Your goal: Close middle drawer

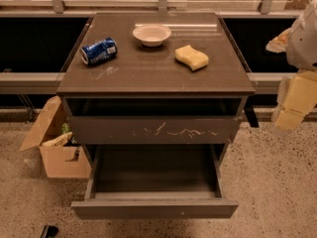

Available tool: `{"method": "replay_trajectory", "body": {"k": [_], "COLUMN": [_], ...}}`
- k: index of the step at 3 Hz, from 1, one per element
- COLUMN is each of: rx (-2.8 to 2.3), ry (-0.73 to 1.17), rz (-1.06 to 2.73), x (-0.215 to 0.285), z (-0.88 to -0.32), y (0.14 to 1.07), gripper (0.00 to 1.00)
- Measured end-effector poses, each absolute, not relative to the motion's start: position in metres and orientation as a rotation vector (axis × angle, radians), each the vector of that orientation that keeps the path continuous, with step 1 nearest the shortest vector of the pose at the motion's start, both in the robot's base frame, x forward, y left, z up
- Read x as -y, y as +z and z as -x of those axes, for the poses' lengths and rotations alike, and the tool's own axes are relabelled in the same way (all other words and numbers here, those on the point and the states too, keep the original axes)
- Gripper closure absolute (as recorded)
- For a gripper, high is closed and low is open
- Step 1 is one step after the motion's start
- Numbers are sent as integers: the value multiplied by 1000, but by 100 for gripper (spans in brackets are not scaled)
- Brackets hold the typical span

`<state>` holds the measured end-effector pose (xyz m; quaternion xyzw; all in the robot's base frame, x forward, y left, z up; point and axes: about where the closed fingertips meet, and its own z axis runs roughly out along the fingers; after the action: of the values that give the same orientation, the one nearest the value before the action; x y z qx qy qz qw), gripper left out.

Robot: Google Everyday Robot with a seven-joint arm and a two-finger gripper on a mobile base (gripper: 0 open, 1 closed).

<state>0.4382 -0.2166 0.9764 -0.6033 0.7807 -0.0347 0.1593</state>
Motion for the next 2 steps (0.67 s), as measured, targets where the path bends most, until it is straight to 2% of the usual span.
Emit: {"method": "replay_trajectory", "body": {"k": [1, 2], "rx": [-2220, -2158], "ry": [-104, -15], "rz": [1724, 1764], "x": [215, 200], "z": [-438, -435], "y": [976, 946], "gripper": [0, 0]}}
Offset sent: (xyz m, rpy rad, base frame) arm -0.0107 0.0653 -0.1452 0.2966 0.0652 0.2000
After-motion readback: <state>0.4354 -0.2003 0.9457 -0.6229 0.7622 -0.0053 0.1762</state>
